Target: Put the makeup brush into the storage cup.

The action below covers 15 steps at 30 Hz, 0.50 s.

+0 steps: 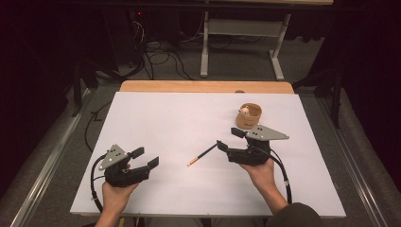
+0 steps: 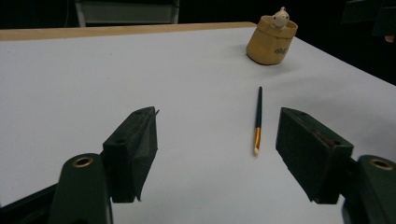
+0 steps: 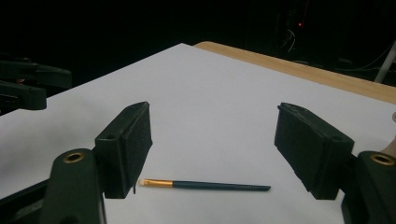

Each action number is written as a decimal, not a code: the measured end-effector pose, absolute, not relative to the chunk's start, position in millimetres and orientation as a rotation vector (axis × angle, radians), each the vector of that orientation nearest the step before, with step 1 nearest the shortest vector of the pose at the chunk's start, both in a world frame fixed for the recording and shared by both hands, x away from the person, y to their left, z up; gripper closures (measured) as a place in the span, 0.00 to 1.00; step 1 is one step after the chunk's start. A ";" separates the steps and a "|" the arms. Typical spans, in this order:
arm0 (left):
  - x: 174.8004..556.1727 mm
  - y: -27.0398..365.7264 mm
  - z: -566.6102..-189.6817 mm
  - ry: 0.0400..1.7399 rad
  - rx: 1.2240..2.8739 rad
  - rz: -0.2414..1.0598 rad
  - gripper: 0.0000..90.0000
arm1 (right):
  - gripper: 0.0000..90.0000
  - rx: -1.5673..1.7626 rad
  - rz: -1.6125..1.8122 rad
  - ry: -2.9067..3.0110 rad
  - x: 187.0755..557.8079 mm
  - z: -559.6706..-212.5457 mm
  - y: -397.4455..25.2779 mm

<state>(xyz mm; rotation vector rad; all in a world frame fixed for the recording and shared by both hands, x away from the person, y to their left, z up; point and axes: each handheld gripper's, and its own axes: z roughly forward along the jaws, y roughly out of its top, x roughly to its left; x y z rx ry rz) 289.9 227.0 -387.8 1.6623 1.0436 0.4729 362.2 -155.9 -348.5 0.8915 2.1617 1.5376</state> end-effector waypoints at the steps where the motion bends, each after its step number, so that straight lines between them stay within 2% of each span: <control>1: 289.7 227.5 -387.7 1.044 1.661 0.472 0.33 | 0.32 0.890 1.545 2.160 363.0 -348.6 -155.3; 15: 289.4 228.0 -387.4 1.049 1.656 0.480 0.33 | 0.33 0.904 1.608 2.147 372.4 -344.7 -143.3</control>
